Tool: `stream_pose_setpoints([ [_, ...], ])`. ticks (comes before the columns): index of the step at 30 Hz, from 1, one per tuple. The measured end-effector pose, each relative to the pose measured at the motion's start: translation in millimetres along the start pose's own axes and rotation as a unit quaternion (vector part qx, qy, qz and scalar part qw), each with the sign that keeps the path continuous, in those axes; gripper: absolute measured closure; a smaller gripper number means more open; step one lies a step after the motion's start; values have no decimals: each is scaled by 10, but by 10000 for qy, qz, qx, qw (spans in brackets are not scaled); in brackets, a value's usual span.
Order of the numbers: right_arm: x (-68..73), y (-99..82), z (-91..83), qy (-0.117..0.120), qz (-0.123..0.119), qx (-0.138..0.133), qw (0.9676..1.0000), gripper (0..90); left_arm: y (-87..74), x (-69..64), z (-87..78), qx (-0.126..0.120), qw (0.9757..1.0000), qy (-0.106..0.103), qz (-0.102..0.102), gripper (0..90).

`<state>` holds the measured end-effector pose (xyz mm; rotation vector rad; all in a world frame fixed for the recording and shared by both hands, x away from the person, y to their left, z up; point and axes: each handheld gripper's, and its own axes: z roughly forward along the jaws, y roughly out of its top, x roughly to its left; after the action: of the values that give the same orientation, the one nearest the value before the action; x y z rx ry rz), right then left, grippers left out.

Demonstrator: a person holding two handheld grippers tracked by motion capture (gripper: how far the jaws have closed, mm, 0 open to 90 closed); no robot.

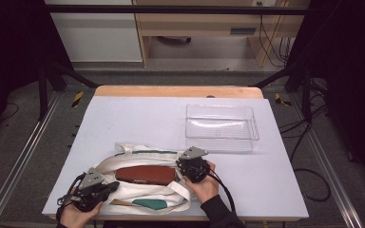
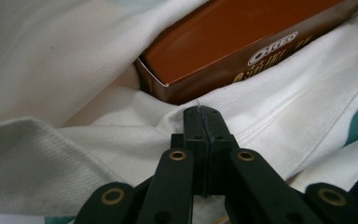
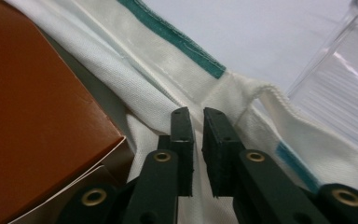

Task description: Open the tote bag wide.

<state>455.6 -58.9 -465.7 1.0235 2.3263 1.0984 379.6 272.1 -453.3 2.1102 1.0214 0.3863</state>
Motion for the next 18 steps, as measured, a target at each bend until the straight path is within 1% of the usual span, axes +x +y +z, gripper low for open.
stream_pose_setpoints([
  [1,-3,10,-79,37,-31,-105,9999,770,16,2,-37,-131,9999,-65,-39,849],
  [2,-3,10,-79,37,-31,-105,9999,770,16,2,-37,-131,9999,-65,-39,831],
  [4,-3,19,-227,51,-11,-328,9994,727,61,13,-100,-340,9994,-44,-36,818],
  [5,-5,20,-282,58,2,-427,9991,705,126,27,-166,-540,9985,31,-65,797],
  [6,-7,18,-387,103,18,-557,9984,698,168,31,-195,-614,9980,131,-35,794],
  [7,4,3,-478,227,25,-641,9977,694,227,37,-224,-673,9974,268,43,771],
  [8,4,3,-478,227,25,-641,9977,694,270,47,-235,-698,9970,330,80,771],
  [9,50,-25,-534,417,19,-634,9971,693,378,97,-206,-728,9964,423,81,739],
  [10,50,-25,-534,417,19,-634,9971,693,378,97,-206,-728,9964,423,81,719],
  [11,129,-51,-561,596,-27,-614,9963,692,458,134,-126,-683,9966,431,158,702],
  [12,129,-51,-561,596,-27,-614,9963,692,458,134,-126,-683,9966,431,158,685],
  [13,170,-60,-569,684,-57,-588,9959,693,491,145,-72,-641,9969,395,205,685],
  [14,209,-68,-575,757,-63,-567,9955,693,516,149,-17,-593,9972,376,240,663],
  [15,260,-83,-585,830,-74,-511,9952,696,537,145,76,-503,9973,421,333,651],
  [16,260,-83,-585,830,-74,-511,9952,696,537,145,76,-503,9973,421,333,652],
  [17,305,-114,-598,957,-60,-449,9944,700,539,150,117,-422,9975,430,356,657],
  [18,305,-114,-598,957,-60,-449,9944,700,535,153,156,-362,9979,420,320,657],
])
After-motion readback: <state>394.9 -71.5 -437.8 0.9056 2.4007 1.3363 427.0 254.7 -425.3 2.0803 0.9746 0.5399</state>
